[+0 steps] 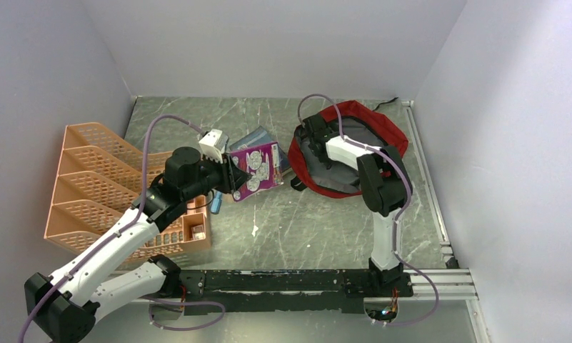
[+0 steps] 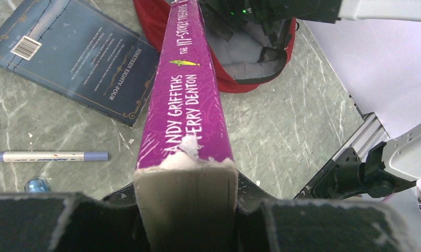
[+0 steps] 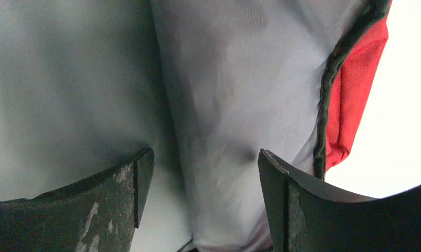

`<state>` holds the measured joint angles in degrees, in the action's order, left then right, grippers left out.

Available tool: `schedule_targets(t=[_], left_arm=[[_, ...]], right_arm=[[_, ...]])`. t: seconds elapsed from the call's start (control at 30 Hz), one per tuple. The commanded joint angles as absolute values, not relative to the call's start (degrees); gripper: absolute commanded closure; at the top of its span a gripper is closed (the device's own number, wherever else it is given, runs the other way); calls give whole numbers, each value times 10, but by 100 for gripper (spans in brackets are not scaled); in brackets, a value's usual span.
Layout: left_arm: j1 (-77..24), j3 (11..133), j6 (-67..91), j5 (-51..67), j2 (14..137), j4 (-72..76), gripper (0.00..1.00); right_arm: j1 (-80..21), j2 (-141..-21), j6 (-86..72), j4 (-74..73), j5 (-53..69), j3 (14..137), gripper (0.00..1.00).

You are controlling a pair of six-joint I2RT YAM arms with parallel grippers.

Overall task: Pack the student bag
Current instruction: Place the book in the student bag.

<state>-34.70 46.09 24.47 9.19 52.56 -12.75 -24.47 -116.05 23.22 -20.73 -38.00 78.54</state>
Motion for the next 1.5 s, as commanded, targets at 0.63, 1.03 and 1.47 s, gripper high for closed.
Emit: schedule_targets(t=[0.63,1.03,1.47], left_arm=[[-358,510,461,50,632,110,95],[-428,646,534,-33,860,147,95],[-434,729,583,-12,1026,219,95]], right_arm=[[-211,-1230,164,-331,-300,1017,100],[-198,-1252,107,-434,-249,1132,100],[-194,-1219,-83,-541,-285,1163,100]])
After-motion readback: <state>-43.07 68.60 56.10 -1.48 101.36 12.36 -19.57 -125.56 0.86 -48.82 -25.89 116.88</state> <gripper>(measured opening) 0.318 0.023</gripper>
